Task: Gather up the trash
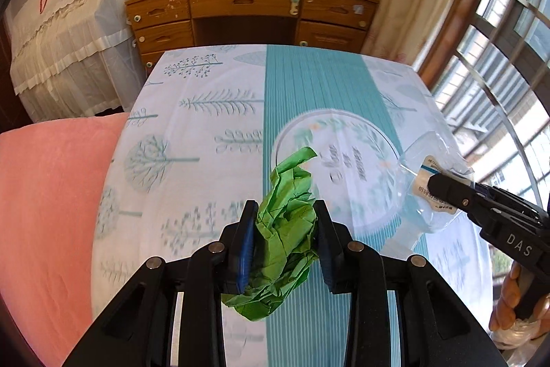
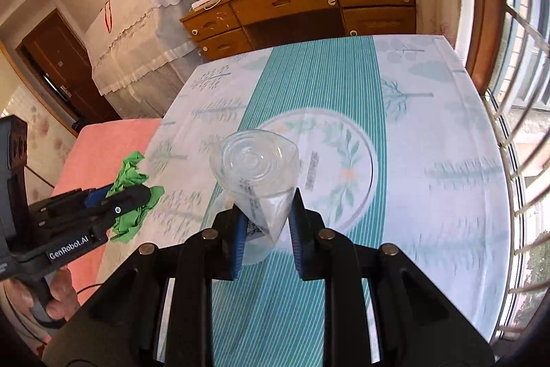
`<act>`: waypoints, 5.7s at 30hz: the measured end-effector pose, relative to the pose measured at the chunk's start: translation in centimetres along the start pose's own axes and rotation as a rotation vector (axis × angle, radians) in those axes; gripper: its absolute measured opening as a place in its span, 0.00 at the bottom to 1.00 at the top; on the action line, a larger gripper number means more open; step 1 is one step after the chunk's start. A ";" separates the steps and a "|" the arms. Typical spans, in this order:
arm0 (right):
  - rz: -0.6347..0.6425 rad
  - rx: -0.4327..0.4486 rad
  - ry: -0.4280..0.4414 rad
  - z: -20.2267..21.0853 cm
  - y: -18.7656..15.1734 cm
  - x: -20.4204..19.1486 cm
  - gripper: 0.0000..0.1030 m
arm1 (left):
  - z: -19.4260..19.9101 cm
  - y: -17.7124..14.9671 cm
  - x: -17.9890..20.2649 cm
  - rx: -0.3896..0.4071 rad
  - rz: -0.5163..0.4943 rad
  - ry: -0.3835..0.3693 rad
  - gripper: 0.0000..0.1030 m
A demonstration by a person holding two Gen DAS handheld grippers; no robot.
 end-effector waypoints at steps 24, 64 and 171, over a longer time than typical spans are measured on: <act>-0.111 -0.148 -0.187 9.5 -35.5 -14.1 0.19 | 8.0 -33.1 -0.6 -0.156 -0.320 -0.142 0.31; -0.039 -0.461 -0.138 -26.9 -54.7 1.8 0.58 | -33.8 -51.9 -3.7 -0.406 -0.252 -0.086 0.88; -0.042 0.120 -0.260 27.4 -30.4 -16.5 0.61 | 24.6 -34.8 4.1 0.150 0.042 0.134 0.89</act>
Point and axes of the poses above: each gripper's, at about its wrist camera, not at the fingertips, and z roughly against the way its jaws point, x to its right, y to its top, the point moved 1 cm from there along -z, roughly the way its jaws point, and after that the axes turned 8 degrees about -x, right-handed, at the moved point
